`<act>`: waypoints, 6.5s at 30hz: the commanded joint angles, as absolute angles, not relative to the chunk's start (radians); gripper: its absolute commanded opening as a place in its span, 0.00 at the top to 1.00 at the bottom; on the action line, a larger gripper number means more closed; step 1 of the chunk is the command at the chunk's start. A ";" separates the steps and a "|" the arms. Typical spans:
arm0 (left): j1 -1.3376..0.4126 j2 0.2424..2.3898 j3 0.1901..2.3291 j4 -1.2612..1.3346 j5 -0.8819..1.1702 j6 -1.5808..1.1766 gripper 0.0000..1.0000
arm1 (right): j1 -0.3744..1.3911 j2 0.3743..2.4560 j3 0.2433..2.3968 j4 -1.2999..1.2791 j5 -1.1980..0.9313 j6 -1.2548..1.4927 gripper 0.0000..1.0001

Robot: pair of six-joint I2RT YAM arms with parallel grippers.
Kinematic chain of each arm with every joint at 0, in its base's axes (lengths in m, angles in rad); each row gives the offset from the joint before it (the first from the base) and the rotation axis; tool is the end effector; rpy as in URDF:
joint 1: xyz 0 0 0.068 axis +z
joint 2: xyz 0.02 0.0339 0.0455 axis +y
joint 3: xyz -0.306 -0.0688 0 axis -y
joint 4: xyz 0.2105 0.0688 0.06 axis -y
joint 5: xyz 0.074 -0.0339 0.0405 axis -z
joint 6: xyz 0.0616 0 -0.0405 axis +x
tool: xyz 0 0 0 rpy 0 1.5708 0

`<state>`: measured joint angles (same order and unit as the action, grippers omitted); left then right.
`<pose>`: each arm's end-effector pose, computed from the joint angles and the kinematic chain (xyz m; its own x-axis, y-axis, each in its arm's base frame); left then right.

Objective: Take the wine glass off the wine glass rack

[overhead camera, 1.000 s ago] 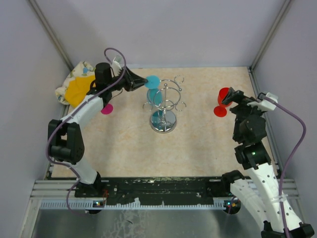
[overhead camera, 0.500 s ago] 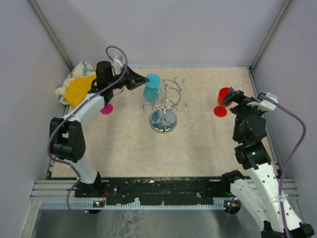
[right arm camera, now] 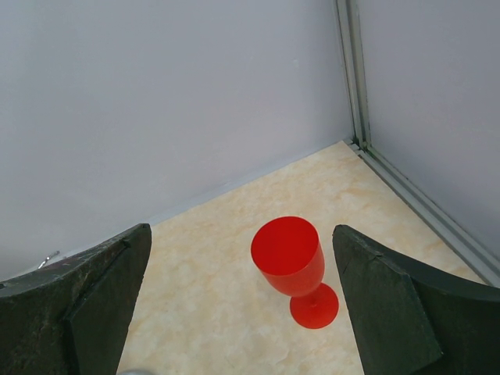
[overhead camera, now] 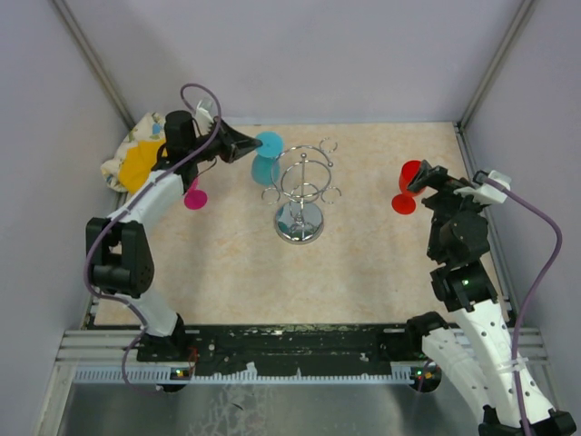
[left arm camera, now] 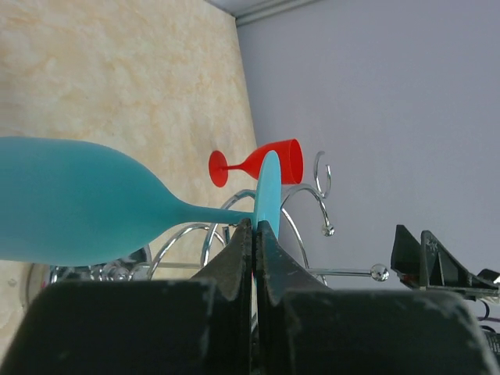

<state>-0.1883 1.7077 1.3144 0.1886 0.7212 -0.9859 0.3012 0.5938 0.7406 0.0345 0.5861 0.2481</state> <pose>0.3823 -0.1143 0.3669 -0.7570 -0.4932 -0.4287 0.2618 0.3722 -0.8905 0.0952 -0.0061 0.3975 0.2338 0.2869 -0.9290 0.2218 0.9146 0.3382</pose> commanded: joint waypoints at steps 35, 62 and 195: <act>-0.192 1.216 1.240 0.690 1.023 -0.586 1.00 | 0.304 0.895 1.022 0.137 -0.485 0.873 0.01; -0.483 1.101 1.037 0.976 1.214 -0.480 1.00 | 0.422 1.289 0.983 1.165 -0.669 1.664 0.01; -0.563 0.891 1.029 0.293 0.665 0.038 0.00 | 0.571 1.474 0.540 0.890 0.954 -0.073 0.12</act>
